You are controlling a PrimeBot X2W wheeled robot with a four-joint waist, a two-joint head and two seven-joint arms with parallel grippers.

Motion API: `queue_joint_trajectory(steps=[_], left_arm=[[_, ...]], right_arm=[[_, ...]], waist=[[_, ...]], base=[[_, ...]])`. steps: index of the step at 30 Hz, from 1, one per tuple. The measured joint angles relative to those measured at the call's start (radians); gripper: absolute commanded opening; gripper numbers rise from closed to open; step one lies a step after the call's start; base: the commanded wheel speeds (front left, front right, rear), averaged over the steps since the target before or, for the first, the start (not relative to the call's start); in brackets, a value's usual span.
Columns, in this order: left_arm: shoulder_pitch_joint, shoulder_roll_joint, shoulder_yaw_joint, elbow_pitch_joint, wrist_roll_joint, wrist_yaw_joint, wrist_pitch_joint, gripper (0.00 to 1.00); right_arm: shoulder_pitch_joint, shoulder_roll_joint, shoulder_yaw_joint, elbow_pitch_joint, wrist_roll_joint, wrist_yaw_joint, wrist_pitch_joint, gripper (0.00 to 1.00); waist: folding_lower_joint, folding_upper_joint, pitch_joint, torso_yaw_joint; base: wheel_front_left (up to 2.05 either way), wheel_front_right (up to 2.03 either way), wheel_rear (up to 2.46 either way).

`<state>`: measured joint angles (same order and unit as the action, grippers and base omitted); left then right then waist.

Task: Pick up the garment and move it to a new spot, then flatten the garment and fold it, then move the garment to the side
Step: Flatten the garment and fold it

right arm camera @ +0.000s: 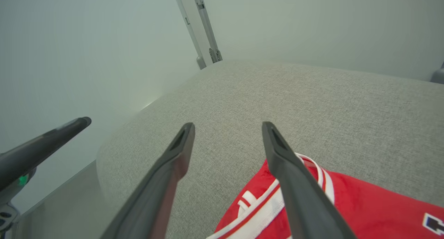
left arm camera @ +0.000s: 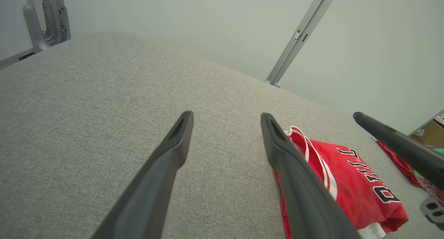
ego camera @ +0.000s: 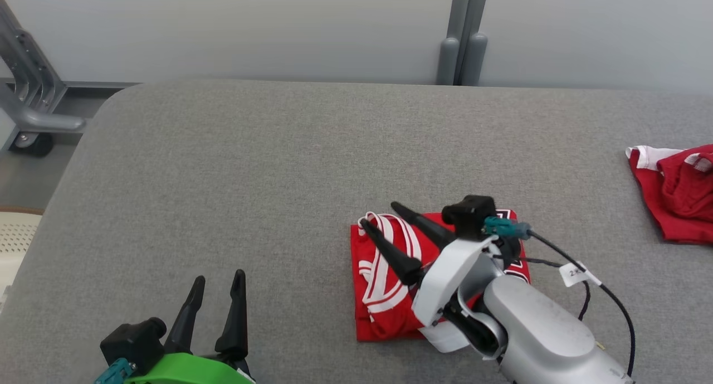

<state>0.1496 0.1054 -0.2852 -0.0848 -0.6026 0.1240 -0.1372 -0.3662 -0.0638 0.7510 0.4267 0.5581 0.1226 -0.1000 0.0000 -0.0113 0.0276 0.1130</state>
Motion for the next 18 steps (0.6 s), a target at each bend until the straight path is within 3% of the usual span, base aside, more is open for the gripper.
queue_joint_trajectory(steps=[3, 8, 11, 18], left_arm=[[0.0, 0.0, 0.0, -0.001, 0.0, 0.0, 0.0, 1.0], [0.001, -0.001, -0.008, -0.014, 0.01, 0.0, 0.002, 1.0], [0.001, -0.001, -0.009, -0.02, 0.011, 0.0, 0.002, 1.0], [0.001, -0.001, -0.02, -0.029, 0.021, 0.0, 0.006, 1.0]], right_arm=[[-0.011, -0.02, -0.068, -0.006, 0.013, -0.028, -0.028, 1.0], [0.001, -0.129, -0.185, 0.025, 0.077, -0.072, -0.035, 1.0], [0.038, -0.17, -0.214, 0.063, 0.11, -0.077, -0.015, 1.0], [0.098, -0.192, -0.273, 0.12, 0.235, -0.07, 0.057, 1.0]], waist=[[0.0, 0.0, -0.008, -0.018], [0.0, 0.0, -0.019, -0.04], [0.0, 0.0, -0.018, -0.043], [0.0, 0.0, -0.003, -0.03]], base=[[0.0, 0.0, 0.0], [0.0, 0.0, 0.0], [0.0, 0.0, 0.0], [0.0, 0.0, 0.0]])
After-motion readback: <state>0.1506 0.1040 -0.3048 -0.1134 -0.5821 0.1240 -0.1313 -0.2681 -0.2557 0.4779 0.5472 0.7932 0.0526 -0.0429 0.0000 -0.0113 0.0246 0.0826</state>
